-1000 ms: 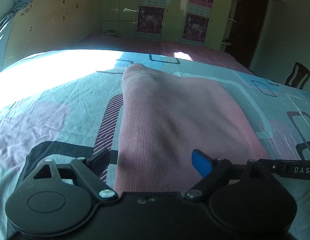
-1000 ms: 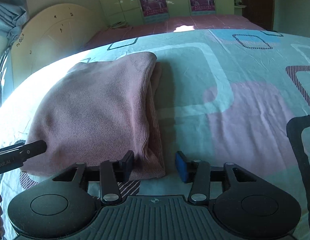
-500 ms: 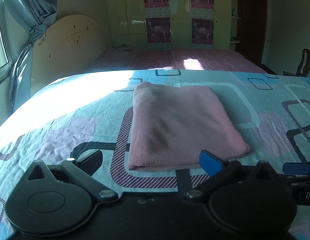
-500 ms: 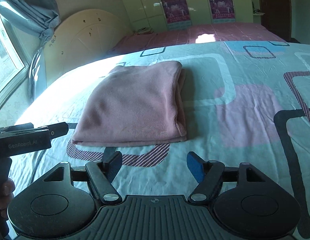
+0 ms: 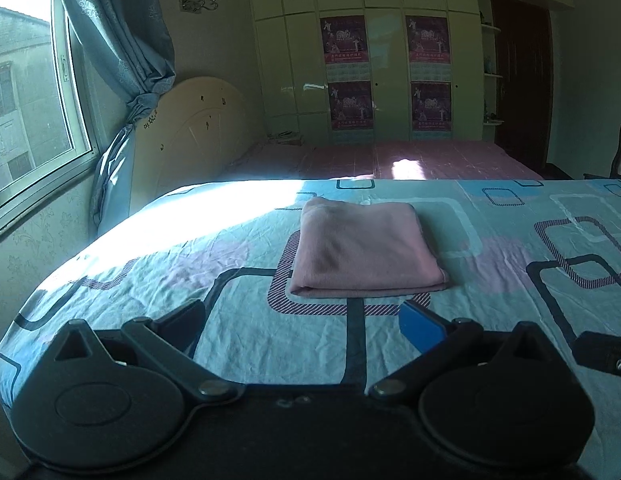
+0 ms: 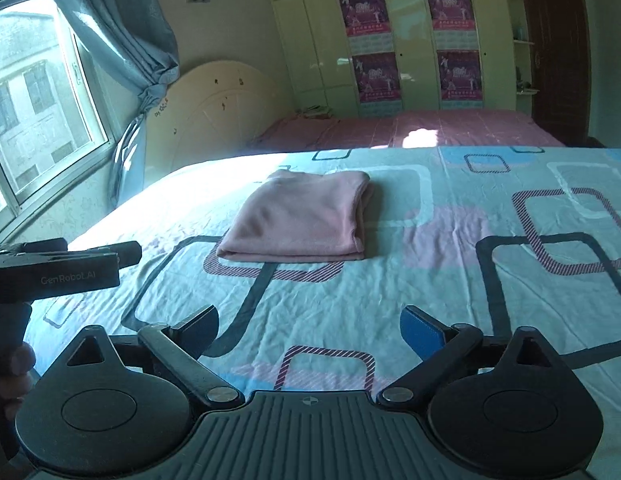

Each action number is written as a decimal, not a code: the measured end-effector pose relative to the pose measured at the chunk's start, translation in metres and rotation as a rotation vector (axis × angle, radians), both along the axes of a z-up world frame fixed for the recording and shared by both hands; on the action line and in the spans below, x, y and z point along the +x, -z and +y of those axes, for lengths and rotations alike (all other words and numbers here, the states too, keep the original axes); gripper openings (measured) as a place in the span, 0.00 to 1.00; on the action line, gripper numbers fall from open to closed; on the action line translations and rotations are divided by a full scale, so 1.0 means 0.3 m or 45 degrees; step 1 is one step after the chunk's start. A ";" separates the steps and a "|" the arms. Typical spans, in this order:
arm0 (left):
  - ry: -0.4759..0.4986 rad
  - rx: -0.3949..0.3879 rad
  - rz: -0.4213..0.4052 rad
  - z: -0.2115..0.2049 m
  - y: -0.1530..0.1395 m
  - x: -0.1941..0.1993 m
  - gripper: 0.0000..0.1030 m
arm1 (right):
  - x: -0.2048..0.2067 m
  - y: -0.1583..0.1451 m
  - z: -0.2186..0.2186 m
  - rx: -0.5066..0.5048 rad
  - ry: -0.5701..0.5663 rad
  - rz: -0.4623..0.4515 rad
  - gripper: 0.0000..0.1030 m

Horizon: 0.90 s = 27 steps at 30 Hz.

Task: Fold small clothes

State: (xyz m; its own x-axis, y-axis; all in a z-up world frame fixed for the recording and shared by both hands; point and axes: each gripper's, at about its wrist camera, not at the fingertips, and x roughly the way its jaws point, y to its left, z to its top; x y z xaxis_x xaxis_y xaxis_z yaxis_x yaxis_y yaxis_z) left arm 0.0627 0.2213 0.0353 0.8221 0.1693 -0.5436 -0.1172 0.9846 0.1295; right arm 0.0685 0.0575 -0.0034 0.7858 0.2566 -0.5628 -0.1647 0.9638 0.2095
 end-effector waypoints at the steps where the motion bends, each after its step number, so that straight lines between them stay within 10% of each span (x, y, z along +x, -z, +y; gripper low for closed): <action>1: -0.005 -0.010 0.010 -0.003 -0.008 -0.025 1.00 | -0.031 -0.026 0.005 -0.029 0.040 -0.029 1.00; 27: -0.031 -0.130 -0.038 0.015 -0.106 -0.245 1.00 | -0.253 -0.134 0.031 -0.099 0.142 -0.208 1.00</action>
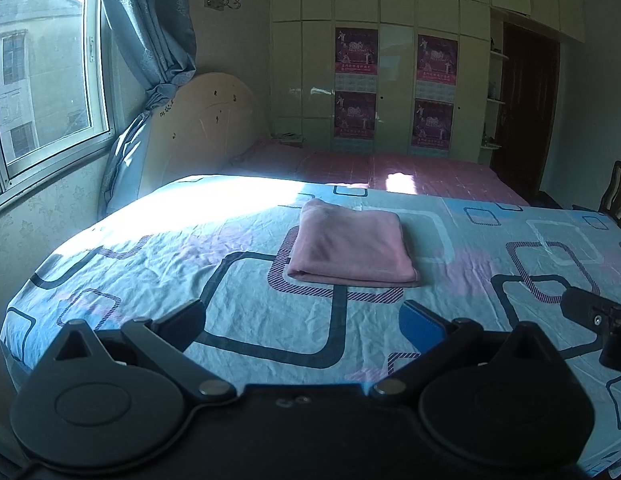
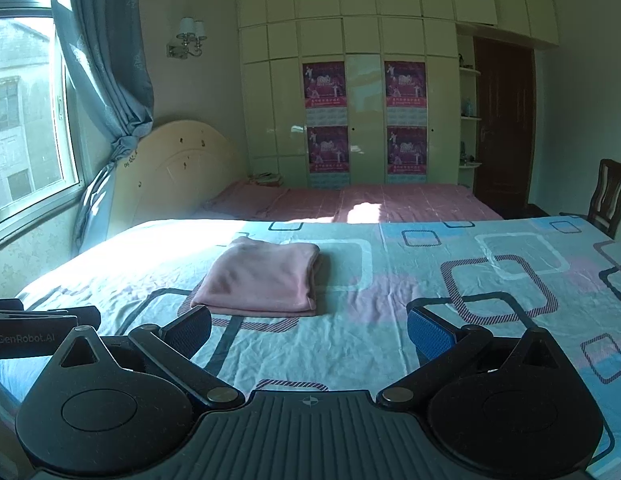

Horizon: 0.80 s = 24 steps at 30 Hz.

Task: Fold small clothes

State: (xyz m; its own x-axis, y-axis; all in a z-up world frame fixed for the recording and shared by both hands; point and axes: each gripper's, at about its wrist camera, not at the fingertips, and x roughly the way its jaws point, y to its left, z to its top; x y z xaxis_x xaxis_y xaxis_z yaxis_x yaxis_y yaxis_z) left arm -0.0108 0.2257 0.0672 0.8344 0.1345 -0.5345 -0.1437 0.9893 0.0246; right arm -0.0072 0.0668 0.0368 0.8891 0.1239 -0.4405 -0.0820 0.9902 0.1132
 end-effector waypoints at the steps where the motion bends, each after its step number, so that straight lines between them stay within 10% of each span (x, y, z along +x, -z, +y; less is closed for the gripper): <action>1: -0.002 0.001 -0.002 0.000 -0.001 0.000 1.00 | 0.003 0.002 -0.002 -0.002 0.003 0.001 1.00; 24: -0.012 -0.007 -0.008 -0.006 0.000 -0.001 1.00 | 0.012 0.006 -0.038 0.007 -0.004 0.003 1.00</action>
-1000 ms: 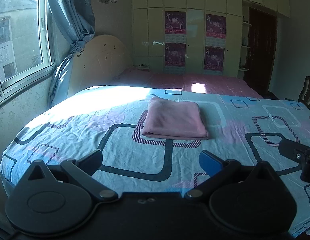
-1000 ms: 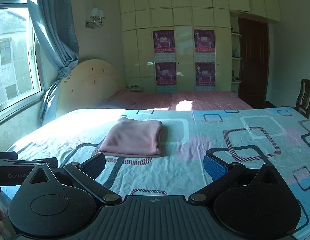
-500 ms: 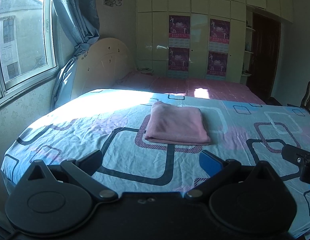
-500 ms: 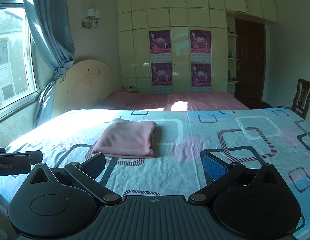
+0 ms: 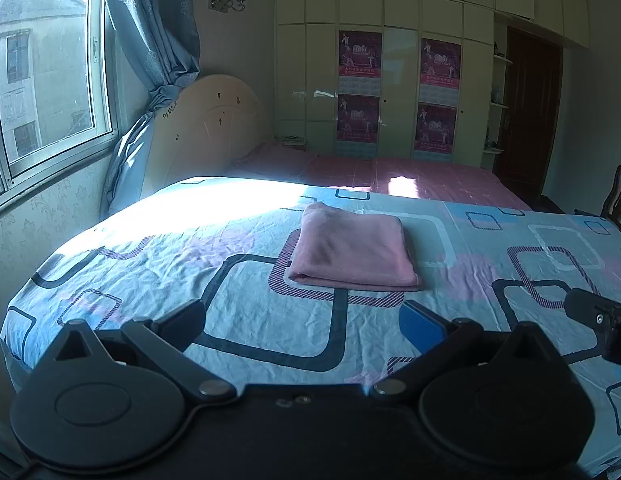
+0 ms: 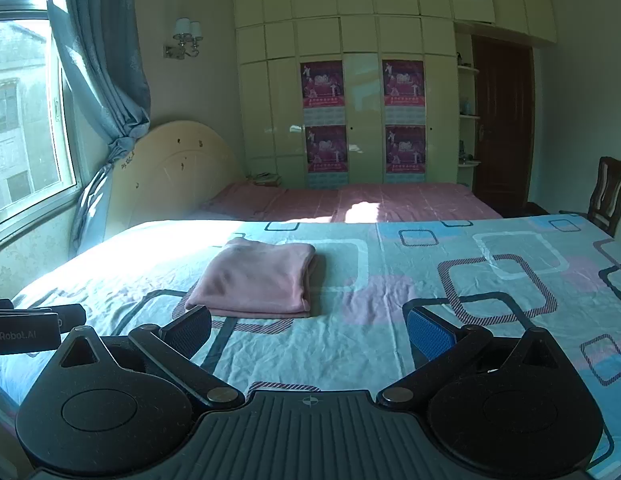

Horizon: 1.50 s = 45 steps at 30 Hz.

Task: Fold small clothes

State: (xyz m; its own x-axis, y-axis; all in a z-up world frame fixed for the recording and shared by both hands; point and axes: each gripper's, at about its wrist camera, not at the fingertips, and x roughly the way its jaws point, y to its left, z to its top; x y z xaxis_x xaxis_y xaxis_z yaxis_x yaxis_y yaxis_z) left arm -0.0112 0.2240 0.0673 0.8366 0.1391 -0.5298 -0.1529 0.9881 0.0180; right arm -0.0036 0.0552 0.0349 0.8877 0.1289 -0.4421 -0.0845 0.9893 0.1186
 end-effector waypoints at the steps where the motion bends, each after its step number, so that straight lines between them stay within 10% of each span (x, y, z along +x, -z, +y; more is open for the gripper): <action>1: 0.000 -0.001 0.002 0.001 0.000 0.000 1.00 | 0.000 0.000 0.000 0.001 -0.001 -0.001 1.00; 45: 0.041 -0.006 0.052 0.040 0.041 0.077 1.00 | 0.072 0.040 0.031 -0.005 -0.038 0.036 1.00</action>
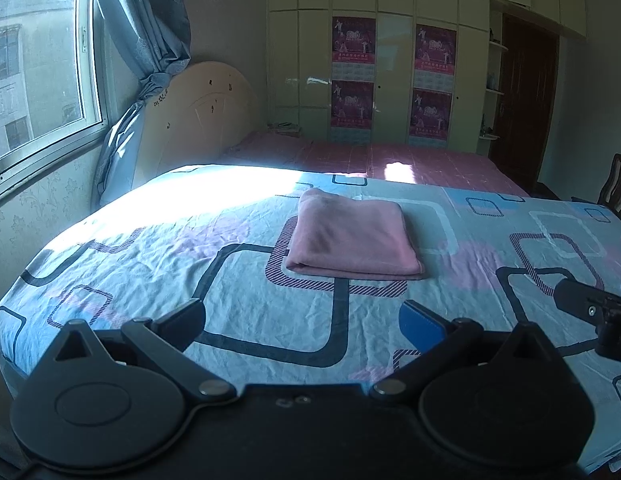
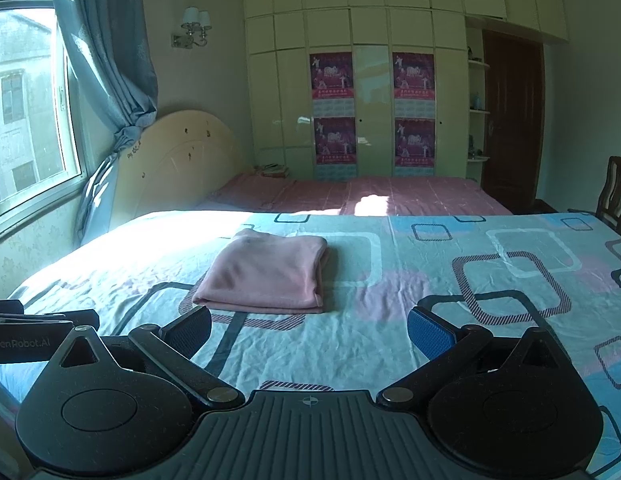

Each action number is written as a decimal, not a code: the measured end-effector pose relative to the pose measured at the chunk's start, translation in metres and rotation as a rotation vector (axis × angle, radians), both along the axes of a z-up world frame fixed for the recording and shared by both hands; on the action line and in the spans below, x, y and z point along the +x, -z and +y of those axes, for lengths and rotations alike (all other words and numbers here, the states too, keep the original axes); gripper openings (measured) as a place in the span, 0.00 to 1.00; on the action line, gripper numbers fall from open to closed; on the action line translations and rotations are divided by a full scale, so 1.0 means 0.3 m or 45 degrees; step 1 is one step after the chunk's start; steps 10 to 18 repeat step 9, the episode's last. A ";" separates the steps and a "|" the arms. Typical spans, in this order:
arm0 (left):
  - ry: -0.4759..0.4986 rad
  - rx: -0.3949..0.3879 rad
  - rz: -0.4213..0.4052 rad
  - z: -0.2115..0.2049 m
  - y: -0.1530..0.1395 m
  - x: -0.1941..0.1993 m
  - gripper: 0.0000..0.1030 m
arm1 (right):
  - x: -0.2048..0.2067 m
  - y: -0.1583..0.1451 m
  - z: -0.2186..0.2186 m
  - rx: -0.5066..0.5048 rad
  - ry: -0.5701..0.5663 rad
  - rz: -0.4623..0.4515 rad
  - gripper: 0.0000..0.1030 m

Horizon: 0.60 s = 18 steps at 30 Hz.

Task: Fold small clothes

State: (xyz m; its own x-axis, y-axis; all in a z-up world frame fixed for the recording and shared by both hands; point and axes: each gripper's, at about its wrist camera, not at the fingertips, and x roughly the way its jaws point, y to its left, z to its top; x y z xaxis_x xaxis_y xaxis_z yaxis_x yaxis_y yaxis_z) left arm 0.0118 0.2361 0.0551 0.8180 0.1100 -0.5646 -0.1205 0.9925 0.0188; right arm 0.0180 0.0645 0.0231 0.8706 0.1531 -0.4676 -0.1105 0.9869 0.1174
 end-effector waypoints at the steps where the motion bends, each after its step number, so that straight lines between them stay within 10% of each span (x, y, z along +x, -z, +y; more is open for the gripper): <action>1: 0.012 -0.006 -0.003 -0.002 0.005 0.007 1.00 | 0.005 0.004 -0.002 0.001 0.002 0.003 1.00; 18: 0.028 -0.053 0.023 0.000 0.069 0.150 1.00 | 0.093 0.073 -0.046 -0.002 0.049 0.071 1.00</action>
